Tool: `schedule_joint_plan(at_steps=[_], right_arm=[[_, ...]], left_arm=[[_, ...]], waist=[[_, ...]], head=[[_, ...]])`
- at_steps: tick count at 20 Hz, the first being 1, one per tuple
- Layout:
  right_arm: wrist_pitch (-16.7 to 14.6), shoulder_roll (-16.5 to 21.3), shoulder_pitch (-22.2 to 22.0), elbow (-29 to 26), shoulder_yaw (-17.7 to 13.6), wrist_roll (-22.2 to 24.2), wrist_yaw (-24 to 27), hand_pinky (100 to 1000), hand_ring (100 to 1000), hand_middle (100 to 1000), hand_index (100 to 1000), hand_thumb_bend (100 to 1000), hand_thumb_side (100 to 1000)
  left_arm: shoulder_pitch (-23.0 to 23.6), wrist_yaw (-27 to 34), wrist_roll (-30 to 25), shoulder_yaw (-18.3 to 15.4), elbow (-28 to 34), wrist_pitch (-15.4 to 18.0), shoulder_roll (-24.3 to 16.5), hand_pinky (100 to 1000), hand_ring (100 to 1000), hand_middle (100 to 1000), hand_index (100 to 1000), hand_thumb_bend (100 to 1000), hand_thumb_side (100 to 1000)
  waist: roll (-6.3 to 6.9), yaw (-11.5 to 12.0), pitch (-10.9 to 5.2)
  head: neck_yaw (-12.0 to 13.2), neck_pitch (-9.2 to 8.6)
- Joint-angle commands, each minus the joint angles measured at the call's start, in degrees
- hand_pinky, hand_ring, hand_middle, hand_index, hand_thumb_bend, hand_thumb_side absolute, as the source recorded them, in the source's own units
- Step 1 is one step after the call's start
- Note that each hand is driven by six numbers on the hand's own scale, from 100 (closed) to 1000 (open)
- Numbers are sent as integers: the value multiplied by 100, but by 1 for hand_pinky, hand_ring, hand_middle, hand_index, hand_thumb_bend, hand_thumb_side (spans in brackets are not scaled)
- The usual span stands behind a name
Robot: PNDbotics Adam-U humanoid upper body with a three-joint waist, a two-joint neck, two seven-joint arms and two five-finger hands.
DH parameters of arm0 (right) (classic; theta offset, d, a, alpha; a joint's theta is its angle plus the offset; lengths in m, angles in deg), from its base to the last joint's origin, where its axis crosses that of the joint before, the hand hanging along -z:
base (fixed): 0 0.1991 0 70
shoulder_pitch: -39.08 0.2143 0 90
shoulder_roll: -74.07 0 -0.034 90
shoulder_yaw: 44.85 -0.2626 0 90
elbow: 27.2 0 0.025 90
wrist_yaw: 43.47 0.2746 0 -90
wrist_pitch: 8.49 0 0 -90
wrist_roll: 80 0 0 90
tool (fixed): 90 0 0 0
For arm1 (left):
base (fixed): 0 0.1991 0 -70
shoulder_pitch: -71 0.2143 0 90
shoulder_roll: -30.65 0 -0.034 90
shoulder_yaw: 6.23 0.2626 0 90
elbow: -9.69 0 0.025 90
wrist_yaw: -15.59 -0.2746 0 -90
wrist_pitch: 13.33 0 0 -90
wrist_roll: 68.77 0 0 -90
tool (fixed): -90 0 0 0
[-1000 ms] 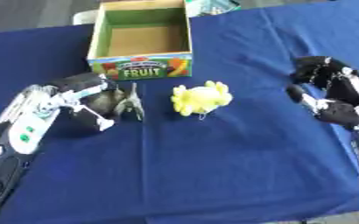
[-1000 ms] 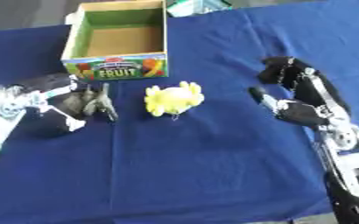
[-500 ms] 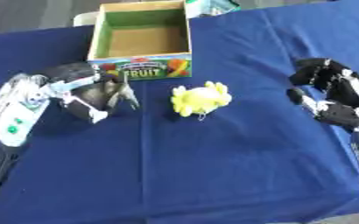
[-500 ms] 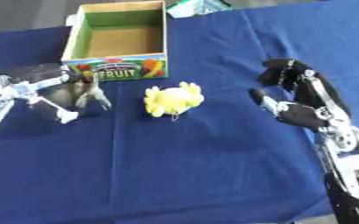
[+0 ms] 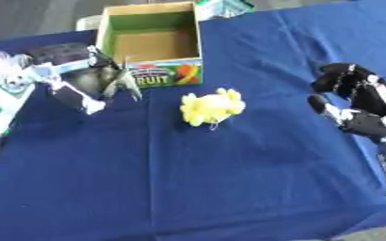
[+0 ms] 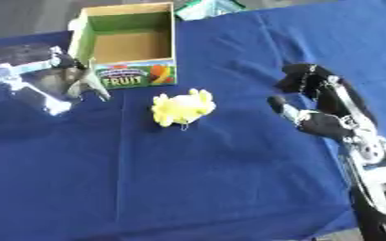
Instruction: Pick up objects on the table and place them in the box.
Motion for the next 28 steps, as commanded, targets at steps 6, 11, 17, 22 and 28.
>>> schedule_joint_plan(at_steps=[6,11,17,22,28], right_arm=[[-22,146,56,-106,22,62,23,719,691,576,762,464,236],[-26,158,77,-100,37,80,25,719,690,576,762,464,236],[-25,154,135,-101,97,143,32,720,690,576,762,465,236],[-25,161,181,-101,144,202,34,720,690,576,762,465,237],[-29,168,230,-103,173,241,35,720,690,576,762,465,237]], left_arm=[[-668,-626,254,-407,-636,368,133,696,483,440,781,100,191],[-931,-1253,673,-616,-1104,388,361,691,471,450,781,100,182],[-1101,-2185,1517,-873,-1710,283,678,687,479,452,781,100,173],[-1142,-2883,2322,-1097,-2166,8,799,683,482,451,782,100,160],[-1192,-3370,3116,-1321,-2515,-315,827,681,483,452,783,100,152]], waist=[[14,-131,-114],[37,-262,-102],[89,-477,-61],[142,-692,-3],[189,-884,64]], head=[[52,28],[92,28],[171,28],[235,28],[276,28]])
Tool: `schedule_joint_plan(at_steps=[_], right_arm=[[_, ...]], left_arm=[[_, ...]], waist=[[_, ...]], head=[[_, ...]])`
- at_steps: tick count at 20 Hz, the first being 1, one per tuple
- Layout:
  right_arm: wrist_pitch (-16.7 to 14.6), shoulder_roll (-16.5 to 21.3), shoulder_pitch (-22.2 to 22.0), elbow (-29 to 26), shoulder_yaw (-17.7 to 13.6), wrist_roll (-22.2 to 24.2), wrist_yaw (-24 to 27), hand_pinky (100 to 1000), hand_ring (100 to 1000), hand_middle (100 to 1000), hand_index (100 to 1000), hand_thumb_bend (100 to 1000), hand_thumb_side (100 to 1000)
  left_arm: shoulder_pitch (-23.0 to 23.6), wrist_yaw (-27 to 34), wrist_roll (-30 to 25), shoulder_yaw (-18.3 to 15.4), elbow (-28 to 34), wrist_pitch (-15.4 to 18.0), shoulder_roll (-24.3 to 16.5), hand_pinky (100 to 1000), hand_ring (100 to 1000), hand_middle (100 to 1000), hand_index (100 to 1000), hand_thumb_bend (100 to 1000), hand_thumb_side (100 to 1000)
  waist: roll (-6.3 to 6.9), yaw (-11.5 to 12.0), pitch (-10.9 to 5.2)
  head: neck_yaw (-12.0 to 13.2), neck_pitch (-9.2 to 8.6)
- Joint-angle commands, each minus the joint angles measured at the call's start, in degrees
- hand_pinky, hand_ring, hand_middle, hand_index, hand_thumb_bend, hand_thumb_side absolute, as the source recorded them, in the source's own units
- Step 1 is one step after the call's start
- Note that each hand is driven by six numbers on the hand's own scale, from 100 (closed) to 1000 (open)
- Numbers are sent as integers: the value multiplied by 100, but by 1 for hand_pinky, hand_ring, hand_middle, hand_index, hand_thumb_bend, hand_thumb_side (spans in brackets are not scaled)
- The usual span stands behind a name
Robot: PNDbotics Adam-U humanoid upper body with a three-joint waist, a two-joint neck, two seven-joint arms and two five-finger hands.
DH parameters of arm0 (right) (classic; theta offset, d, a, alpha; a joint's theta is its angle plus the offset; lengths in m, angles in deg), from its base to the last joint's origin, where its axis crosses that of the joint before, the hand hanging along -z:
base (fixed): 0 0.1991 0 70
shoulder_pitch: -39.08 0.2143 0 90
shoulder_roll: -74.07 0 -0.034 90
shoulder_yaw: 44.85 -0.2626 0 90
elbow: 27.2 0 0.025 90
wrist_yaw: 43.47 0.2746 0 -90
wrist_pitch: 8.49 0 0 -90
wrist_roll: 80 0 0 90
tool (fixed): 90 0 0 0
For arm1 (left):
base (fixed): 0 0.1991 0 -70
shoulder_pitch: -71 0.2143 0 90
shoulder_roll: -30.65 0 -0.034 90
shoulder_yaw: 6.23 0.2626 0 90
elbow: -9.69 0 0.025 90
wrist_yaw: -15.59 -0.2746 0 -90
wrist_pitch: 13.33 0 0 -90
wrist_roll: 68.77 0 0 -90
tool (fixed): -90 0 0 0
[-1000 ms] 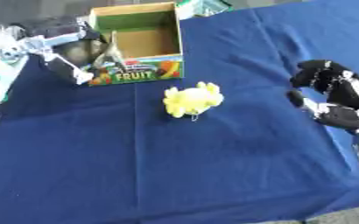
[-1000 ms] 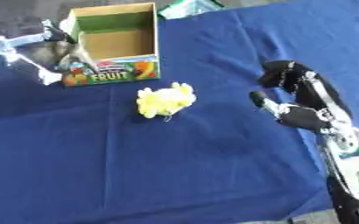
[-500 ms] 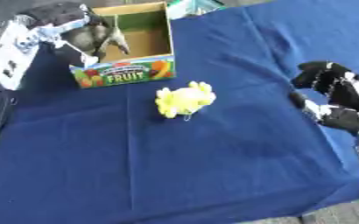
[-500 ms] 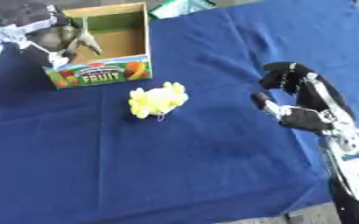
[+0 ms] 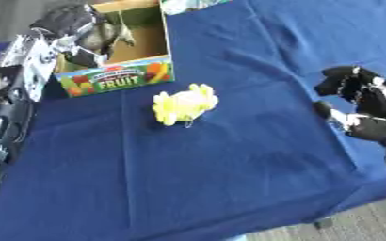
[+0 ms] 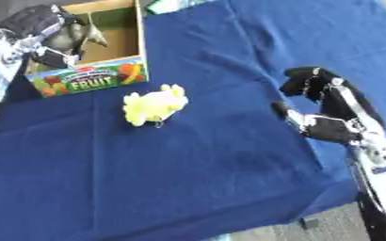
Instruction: Pick up objects on the table and place them in the box.
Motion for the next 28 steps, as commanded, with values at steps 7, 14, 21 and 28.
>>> schedule_joint_plan(at_steps=[7,14,21,28], right_arm=[[-16,140,121,-106,1,44,37,720,691,576,762,465,237],[-10,135,126,-111,4,55,41,720,690,576,762,465,237],[-10,132,118,-109,-2,54,41,720,690,576,762,464,237],[-3,117,103,-107,1,62,46,720,690,576,762,464,237]], left_arm=[[-168,-537,994,-274,-267,-448,-106,678,488,458,784,100,143],[-166,-670,1174,-345,-451,-583,-164,682,515,482,789,100,138],[-130,-628,928,-361,-577,-544,-166,721,656,647,833,256,102],[-116,-609,358,-331,-480,-363,-176,796,807,816,882,825,548]], waist=[[0,-136,-34],[24,-171,-35],[19,-171,-44],[6,-93,-74]], head=[[47,28],[38,28],[26,28],[17,28]])
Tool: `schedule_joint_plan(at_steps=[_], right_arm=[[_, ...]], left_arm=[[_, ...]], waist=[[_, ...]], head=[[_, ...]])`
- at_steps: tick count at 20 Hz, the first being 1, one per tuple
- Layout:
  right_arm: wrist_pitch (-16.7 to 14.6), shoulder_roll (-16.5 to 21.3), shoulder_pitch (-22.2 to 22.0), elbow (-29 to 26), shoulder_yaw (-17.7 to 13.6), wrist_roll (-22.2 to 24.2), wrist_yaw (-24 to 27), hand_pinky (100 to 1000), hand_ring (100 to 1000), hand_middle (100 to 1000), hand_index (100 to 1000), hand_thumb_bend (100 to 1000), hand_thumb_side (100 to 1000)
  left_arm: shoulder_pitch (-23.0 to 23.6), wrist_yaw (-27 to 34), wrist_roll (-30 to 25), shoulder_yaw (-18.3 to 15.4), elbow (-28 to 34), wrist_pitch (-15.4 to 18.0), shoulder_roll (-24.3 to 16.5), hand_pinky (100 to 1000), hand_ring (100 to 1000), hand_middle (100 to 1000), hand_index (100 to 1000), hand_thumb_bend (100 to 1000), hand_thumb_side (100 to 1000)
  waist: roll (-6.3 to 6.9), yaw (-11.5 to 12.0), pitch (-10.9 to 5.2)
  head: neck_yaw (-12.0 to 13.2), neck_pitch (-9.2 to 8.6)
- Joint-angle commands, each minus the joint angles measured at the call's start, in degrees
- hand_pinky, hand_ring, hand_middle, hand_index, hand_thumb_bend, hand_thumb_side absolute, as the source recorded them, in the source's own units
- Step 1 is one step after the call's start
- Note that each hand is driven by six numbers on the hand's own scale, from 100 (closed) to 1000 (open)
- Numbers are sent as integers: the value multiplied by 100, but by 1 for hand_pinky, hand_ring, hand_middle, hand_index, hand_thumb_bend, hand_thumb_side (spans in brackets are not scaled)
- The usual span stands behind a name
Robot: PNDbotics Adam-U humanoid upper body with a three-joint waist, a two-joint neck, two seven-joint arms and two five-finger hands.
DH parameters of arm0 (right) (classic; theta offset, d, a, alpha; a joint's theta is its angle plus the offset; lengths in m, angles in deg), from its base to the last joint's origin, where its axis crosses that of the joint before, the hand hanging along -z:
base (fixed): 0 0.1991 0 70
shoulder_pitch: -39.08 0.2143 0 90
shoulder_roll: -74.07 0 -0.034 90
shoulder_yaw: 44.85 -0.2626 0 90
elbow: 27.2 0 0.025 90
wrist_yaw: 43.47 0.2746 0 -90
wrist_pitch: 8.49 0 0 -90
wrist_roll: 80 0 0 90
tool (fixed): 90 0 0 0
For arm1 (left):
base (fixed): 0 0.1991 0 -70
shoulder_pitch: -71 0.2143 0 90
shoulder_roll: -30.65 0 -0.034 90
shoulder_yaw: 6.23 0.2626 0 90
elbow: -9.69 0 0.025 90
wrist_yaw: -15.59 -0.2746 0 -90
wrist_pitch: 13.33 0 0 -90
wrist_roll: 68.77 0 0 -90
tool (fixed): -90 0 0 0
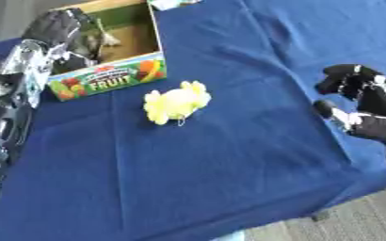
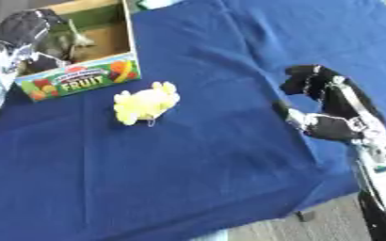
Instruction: Pick up objects on the table and place them in the box.
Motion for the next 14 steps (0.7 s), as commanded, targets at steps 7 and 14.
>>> schedule_joint_plan(at_steps=[7,14], right_arm=[[-13,97,31,-93,-5,25,39,720,690,576,762,463,237],[-17,89,30,-69,-9,25,48,720,690,577,762,461,237]], left_arm=[[-94,63,-78,-19,290,72,-185,822,842,853,898,1000,704],[-40,600,-50,16,704,175,-265,802,776,796,882,863,697]], waist=[[-94,101,-174],[-164,244,-251]], head=[[-21,28],[-66,28]])
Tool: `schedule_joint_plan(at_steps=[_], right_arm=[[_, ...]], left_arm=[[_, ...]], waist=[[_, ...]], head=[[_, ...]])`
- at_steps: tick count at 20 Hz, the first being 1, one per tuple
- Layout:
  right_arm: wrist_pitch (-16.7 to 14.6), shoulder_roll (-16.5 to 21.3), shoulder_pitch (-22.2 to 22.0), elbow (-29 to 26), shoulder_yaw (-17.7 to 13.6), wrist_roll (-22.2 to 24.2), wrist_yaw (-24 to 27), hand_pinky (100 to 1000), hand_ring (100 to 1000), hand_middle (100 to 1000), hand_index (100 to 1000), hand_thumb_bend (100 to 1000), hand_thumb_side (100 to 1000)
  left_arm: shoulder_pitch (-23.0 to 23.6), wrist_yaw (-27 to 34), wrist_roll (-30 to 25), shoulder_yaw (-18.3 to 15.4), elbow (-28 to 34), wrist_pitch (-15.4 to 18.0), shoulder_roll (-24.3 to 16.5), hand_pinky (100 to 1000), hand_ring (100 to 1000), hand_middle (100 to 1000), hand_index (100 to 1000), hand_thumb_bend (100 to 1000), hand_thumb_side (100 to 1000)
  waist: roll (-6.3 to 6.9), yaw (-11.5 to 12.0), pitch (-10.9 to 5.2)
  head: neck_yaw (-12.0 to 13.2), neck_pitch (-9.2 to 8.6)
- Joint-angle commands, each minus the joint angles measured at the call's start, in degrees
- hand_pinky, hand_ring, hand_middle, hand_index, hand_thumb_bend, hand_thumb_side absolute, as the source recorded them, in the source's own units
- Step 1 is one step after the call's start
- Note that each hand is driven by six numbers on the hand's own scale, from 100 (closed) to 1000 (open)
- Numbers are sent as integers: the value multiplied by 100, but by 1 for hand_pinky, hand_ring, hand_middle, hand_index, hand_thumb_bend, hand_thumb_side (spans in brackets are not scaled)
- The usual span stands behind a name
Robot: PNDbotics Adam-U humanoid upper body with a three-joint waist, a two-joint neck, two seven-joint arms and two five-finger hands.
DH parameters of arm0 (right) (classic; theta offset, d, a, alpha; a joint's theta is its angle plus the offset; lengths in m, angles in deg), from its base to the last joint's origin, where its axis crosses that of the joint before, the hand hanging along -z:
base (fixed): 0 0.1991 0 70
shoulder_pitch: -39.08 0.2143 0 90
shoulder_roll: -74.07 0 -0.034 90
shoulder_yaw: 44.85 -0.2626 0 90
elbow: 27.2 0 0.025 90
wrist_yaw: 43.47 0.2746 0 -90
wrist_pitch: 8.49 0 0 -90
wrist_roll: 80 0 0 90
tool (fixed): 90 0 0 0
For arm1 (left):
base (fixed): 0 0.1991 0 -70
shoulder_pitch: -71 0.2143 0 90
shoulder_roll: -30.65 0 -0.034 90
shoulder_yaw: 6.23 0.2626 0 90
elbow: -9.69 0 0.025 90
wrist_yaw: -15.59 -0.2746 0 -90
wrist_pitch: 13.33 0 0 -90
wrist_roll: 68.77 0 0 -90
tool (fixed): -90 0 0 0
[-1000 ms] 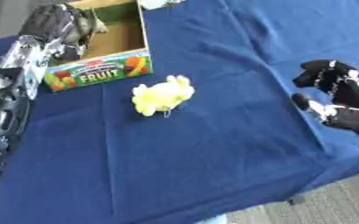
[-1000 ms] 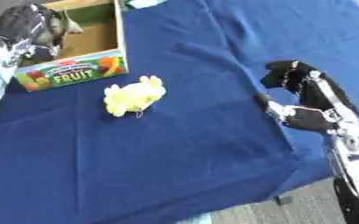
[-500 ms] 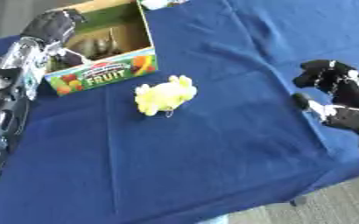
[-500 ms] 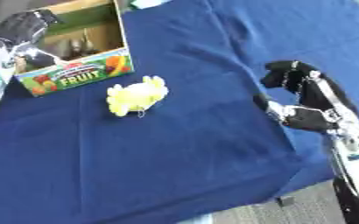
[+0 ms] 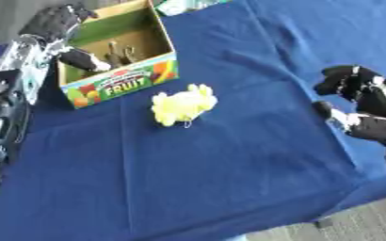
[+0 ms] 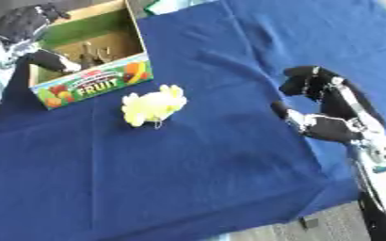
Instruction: Pick up objects on the table and place them in the box.
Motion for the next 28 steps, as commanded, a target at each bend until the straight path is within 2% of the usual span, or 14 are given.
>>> schedule_joint_plan(at_steps=[1,3,5,11,14,18,20,28], right_arm=[[-21,93,74,-62,-5,27,44,720,691,577,762,461,237],[-30,104,118,-45,13,40,44,720,691,577,763,460,236],[-44,124,190,-20,43,65,43,720,691,577,763,460,236],[-133,247,528,97,182,173,25,721,692,579,765,458,235],[-197,328,730,183,269,242,-4,721,695,581,765,457,235],[-297,428,1090,358,446,398,-92,724,704,590,769,466,238],[-359,476,1304,483,555,503,-160,725,708,593,771,471,239],[-734,545,2072,1126,995,951,-613,749,747,636,782,490,248]], left_arm=[[-46,465,16,1,392,70,-257,799,763,786,878,803,689],[5,931,-30,5,638,69,-301,792,730,760,866,588,622],[89,1483,-121,9,921,51,-373,790,702,740,854,512,601],[509,3299,-272,-43,1791,-204,-529,782,622,665,808,363,573],[777,4226,-313,-61,2257,-362,-559,783,594,631,788,245,559],[1229,5382,-337,-91,2977,-597,-561,781,572,608,774,169,552],[1471,5814,-331,-122,3368,-742,-528,781,569,606,772,159,554],[2318,6947,-120,-377,4631,-1406,-180,773,547,582,758,112,567]], waist=[[-70,67,-132],[-98,155,-158],[-126,260,-186],[-221,649,-232],[-250,814,-235],[-282,998,-218],[-299,1079,-204],[-342,1327,-155]], head=[[-39,28],[-69,28],[-100,28],[-247,28],[-324,28],[-416,28],[-450,28],[-577,28]])
